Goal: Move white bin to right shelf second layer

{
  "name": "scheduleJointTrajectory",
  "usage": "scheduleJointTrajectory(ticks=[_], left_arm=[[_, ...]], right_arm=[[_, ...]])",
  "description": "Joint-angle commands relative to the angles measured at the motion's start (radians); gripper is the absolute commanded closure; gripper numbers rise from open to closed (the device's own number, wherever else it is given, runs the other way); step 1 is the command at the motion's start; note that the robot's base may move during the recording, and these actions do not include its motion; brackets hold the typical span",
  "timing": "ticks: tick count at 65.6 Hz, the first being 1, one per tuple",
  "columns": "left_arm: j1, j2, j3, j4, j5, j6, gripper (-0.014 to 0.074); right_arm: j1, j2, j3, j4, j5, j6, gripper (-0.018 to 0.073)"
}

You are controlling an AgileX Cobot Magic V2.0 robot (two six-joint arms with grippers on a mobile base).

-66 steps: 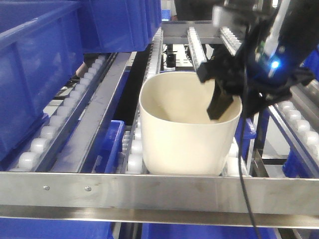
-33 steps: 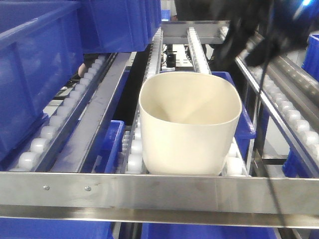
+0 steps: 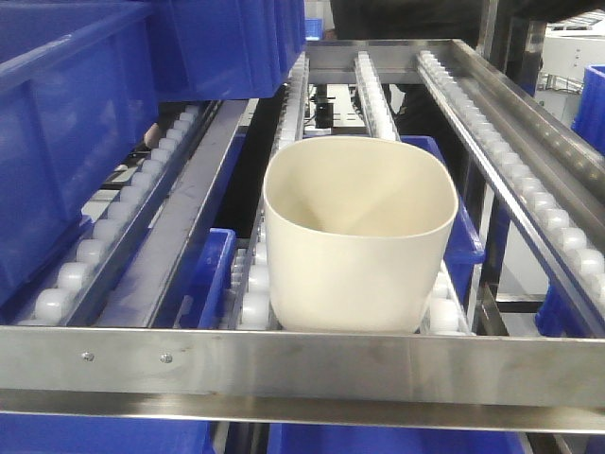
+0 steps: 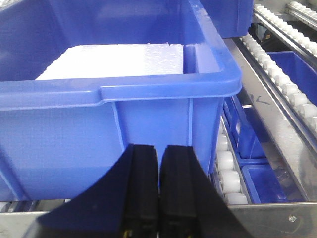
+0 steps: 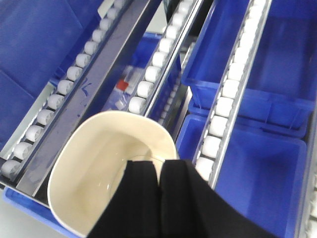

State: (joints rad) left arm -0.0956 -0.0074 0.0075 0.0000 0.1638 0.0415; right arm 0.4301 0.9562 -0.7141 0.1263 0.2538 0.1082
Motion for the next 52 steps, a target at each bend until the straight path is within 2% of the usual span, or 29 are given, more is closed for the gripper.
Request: scheduleJointTrajectory(ticks=[1, 9, 30, 52], left_arm=[[-0.006, -0.014, 0.037, 0.0, -0.086, -0.003, 0.0512], [-0.006, -0.014, 0.037, 0.0, -0.086, -0.003, 0.0512], [-0.006, -0.014, 0.037, 0.0, -0.086, -0.003, 0.0512], [-0.006, -0.014, 0.037, 0.0, -0.086, -0.003, 0.0512]], right_arm=[[-0.004, -0.059, 0.016, -0.001, -0.115, -0.002, 0.0503], [-0.022, -0.115, 0.079, -0.001, -0.122, -0.002, 0.0503], [-0.149, -0.265, 0.207, -0.001, -0.116, -0.002, 0.0503], [-0.152, -0.293, 0.213, -0.001, -0.09, -0.002, 0.0503]])
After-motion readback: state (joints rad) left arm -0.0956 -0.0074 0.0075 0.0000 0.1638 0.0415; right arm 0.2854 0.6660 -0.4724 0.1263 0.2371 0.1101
